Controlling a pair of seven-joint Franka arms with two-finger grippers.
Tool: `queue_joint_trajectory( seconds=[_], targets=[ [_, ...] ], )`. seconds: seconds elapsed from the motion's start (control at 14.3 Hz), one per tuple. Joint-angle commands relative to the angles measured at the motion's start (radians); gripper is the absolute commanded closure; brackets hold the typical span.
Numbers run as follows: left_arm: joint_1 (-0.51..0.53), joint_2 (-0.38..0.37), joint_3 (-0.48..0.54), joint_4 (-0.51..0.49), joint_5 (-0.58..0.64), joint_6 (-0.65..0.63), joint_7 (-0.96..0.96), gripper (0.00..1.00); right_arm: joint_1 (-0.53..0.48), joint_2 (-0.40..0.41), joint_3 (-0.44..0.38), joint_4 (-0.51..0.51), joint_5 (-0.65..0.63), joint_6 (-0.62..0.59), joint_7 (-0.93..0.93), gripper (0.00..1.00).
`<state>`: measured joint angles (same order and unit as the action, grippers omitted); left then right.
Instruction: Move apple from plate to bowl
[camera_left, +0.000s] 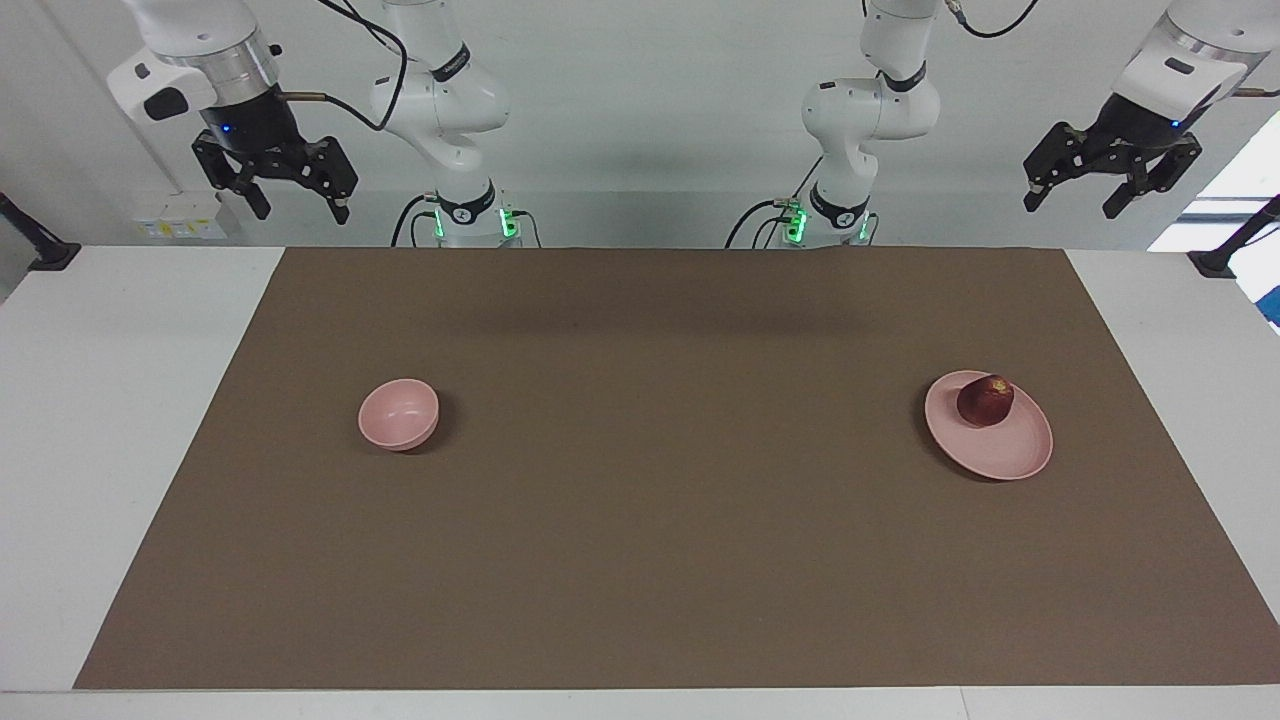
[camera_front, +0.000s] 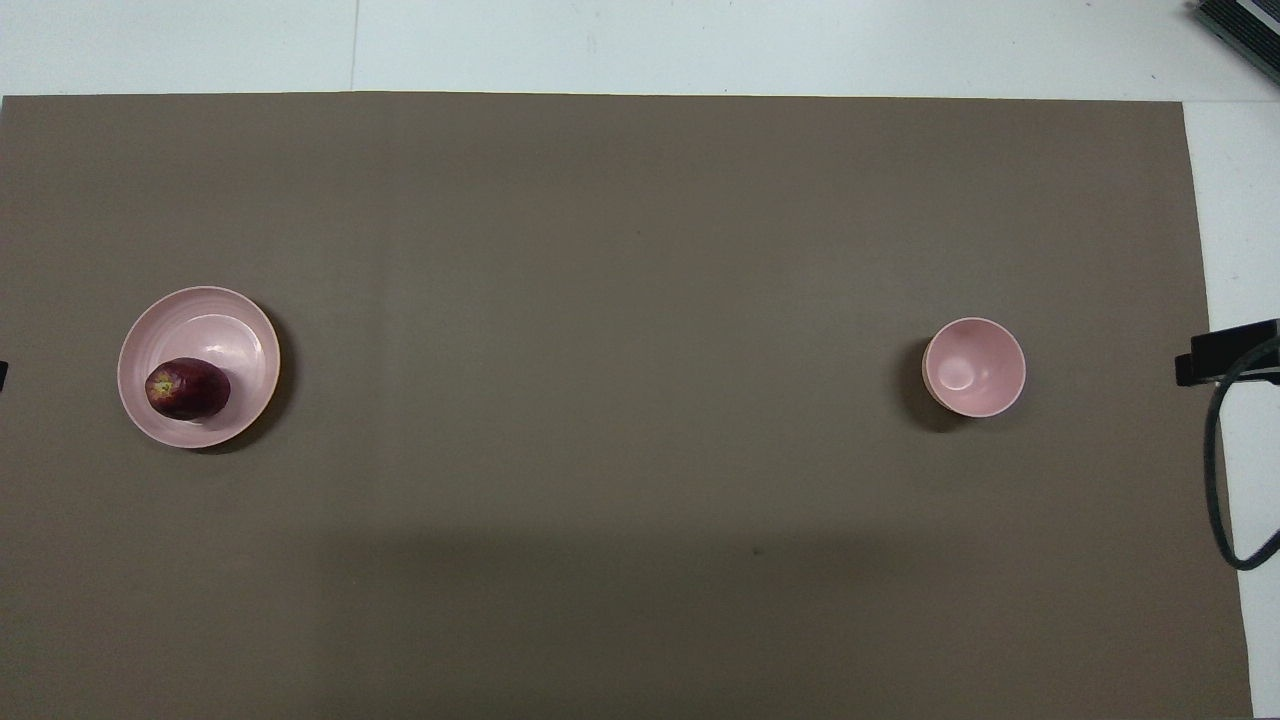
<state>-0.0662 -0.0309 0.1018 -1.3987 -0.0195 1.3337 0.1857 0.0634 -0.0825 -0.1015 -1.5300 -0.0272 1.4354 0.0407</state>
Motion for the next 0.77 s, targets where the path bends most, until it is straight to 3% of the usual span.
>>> queue_joint_trajectory(
  seconds=[0.0, 0.7],
  targets=[
    [-0.020, -0.018, 0.013, -0.013, -0.002, -0.016, -0.006, 0.00, -0.008, -0.016, 0.003, -0.016, -0.011, 0.013, -0.035, 0.00],
    [-0.020, -0.023, 0.012, -0.020, -0.003, -0.016, -0.019, 0.00, -0.008, -0.017, 0.003, -0.018, -0.011, 0.014, -0.059, 0.00]
  ],
)
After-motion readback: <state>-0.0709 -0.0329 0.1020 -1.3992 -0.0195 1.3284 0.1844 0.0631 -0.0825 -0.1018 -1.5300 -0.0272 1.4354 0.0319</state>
